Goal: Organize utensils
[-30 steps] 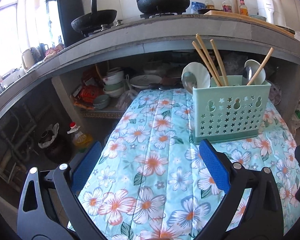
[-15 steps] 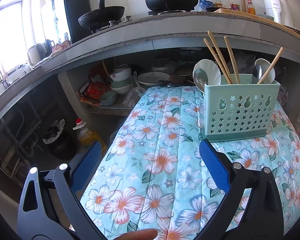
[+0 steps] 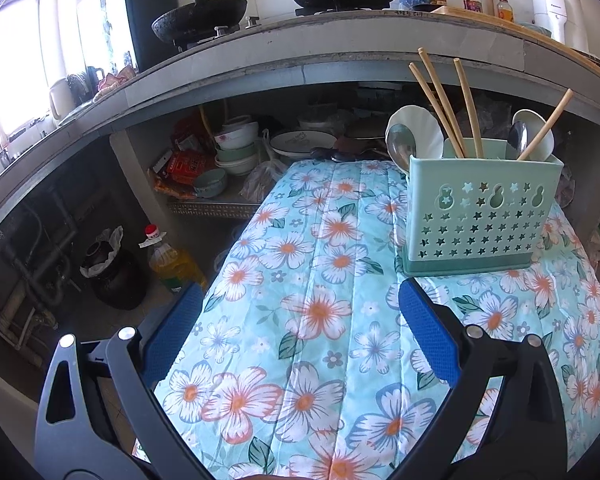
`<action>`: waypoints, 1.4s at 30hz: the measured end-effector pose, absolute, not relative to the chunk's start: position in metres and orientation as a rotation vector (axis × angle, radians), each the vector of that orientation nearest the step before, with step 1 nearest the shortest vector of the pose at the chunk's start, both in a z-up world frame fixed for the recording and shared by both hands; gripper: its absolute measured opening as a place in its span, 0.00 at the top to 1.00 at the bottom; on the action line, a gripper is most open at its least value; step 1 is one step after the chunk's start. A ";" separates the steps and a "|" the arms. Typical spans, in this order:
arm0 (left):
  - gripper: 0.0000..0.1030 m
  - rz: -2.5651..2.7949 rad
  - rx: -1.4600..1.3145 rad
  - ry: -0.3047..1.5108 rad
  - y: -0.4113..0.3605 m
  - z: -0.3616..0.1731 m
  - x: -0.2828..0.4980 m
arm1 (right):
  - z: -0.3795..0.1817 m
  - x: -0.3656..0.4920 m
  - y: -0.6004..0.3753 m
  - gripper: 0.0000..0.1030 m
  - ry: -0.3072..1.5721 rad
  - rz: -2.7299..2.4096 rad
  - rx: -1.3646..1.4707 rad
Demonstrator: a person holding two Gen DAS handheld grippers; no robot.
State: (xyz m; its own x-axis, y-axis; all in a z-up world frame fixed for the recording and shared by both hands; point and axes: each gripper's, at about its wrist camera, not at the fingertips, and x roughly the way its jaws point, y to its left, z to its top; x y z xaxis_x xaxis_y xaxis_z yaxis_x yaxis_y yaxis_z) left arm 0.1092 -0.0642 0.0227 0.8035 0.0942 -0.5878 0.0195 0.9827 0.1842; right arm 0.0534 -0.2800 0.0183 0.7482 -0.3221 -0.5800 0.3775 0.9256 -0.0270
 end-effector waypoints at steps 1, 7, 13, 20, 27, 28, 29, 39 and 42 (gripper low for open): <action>0.08 0.042 0.185 0.635 -0.064 0.023 0.109 | 0.018 0.054 -0.280 0.06 0.617 -0.384 0.095; 0.08 0.046 0.184 0.630 -0.064 0.023 0.109 | 0.019 0.053 -0.281 0.06 0.616 -0.383 0.097; 0.08 0.044 0.189 0.631 -0.064 0.023 0.108 | 0.019 0.053 -0.280 0.06 0.614 -0.378 0.096; 0.08 0.046 0.186 0.633 -0.064 0.023 0.108 | 0.019 0.053 -0.280 0.06 0.614 -0.377 0.095; 0.08 0.044 0.188 0.633 -0.064 0.023 0.108 | 0.019 0.052 -0.279 0.06 0.613 -0.377 0.096; 0.08 0.044 0.188 0.633 -0.064 0.023 0.108 | 0.020 0.052 -0.279 0.06 0.613 -0.376 0.095; 0.08 0.043 0.187 0.633 -0.064 0.023 0.108 | 0.019 0.052 -0.280 0.06 0.613 -0.376 0.095; 0.08 0.044 0.188 0.631 -0.064 0.023 0.108 | 0.020 0.053 -0.278 0.06 0.614 -0.374 0.093; 0.08 0.045 0.189 0.629 -0.064 0.023 0.108 | 0.020 0.053 -0.278 0.06 0.612 -0.375 0.094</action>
State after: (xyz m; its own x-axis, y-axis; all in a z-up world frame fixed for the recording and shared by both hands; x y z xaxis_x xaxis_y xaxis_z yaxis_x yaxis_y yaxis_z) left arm 0.1080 -0.0641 0.0231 0.8082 0.0990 -0.5806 0.0158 0.9818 0.1894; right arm 0.0529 -0.2782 0.0205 0.7532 -0.3156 -0.5771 0.3705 0.9285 -0.0242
